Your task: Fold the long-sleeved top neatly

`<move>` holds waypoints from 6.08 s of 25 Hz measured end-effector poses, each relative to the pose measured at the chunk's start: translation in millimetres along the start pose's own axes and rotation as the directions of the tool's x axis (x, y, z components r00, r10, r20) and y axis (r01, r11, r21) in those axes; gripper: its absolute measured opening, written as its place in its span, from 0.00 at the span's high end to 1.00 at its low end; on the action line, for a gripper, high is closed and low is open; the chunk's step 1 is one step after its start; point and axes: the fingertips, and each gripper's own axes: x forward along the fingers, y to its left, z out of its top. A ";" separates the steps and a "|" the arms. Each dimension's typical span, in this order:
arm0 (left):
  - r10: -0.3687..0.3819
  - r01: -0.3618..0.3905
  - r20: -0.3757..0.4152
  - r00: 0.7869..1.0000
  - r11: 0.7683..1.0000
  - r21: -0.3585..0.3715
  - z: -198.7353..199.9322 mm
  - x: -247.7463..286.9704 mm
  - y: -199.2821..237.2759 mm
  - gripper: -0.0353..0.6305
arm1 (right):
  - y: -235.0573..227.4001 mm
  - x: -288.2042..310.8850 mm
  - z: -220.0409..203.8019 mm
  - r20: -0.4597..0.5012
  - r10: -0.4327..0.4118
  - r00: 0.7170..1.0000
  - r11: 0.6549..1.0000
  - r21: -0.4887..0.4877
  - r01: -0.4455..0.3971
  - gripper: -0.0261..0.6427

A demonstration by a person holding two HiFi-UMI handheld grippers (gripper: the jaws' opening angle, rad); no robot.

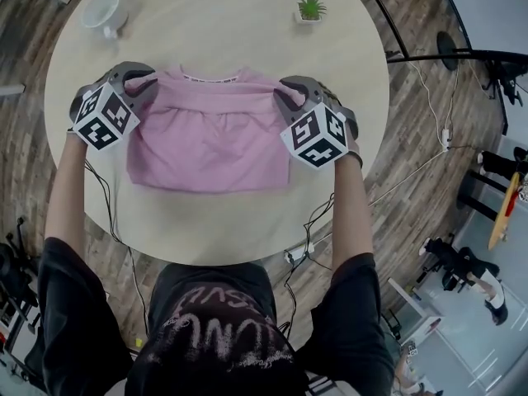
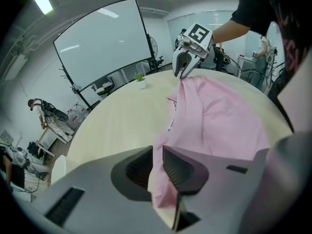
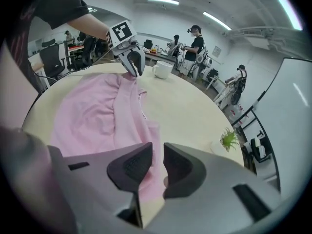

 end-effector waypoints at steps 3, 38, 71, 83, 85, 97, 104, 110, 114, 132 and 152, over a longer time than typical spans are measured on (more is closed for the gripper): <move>0.031 -0.031 0.003 1.000 0.999 -0.011 1.0 -1.5 2.8 0.84 | -6.1 -0.9 2.1 0.037 -0.049 0.998 0.998 0.043 0.047 0.84; 0.275 -0.178 0.299 0.914 0.933 -0.314 122.5 -107.9 -88.6 0.93 | 49.9 -191.9 -42.1 0.209 -0.550 0.809 0.649 0.717 0.256 0.95; -0.214 0.099 0.219 0.952 0.893 0.439 207.5 -104.8 -141.2 0.93 | 159.9 -208.4 -45.7 0.068 -0.552 0.831 0.405 0.893 0.195 0.95; -0.278 0.189 0.018 0.960 0.697 0.692 261.6 -19.4 -127.9 0.93 | 136.9 -152.0 -68.4 0.032 -0.436 0.899 0.373 0.916 0.148 0.92; -0.301 0.213 -0.006 0.953 0.661 0.720 267.9 -5.5 -132.5 0.93 | 137.7 -142.8 -71.0 0.028 -0.416 0.909 0.359 0.924 0.136 0.90; -0.322 0.377 -0.259 0.911 0.394 0.838 246.5 68.8 -162.8 0.67 | 142.5 -96.5 -80.5 0.034 -0.282 0.959 0.320 0.945 0.061 0.62; -0.315 0.473 -0.389 0.866 0.262 0.841 233.2 102.5 -168.2 0.60 | 137.1 -74.3 -84.1 0.027 -0.230 0.973 0.320 0.946 0.049 0.57; -0.317 0.513 -0.440 0.840 0.197 0.836 222.6 129.6 -179.3 0.55 | 137.4 -61.4 -83.0 0.034 -0.189 0.981 0.315 0.949 0.028 0.57; -0.326 0.536 -0.466 0.822 0.170 0.827 216.7 139.9 -182.9 0.53 | 135.9 -55.2 -82.0 0.026 -0.172 0.985 0.319 0.947 0.030 0.58; -0.357 0.648 -0.564 0.744 0.180 0.740 202.6 137.7 -187.3 0.69 | 141.9 -42.7 -83.0 0.027 -0.135 0.991 0.301 0.954 0.015 0.70; -0.313 0.514 -0.432 0.846 0.261 0.817 215.9 93.6 -177.8 0.82 | 139.0 -71.0 -56.9 0.047 -0.199 0.979 0.334 0.942 0.023 0.90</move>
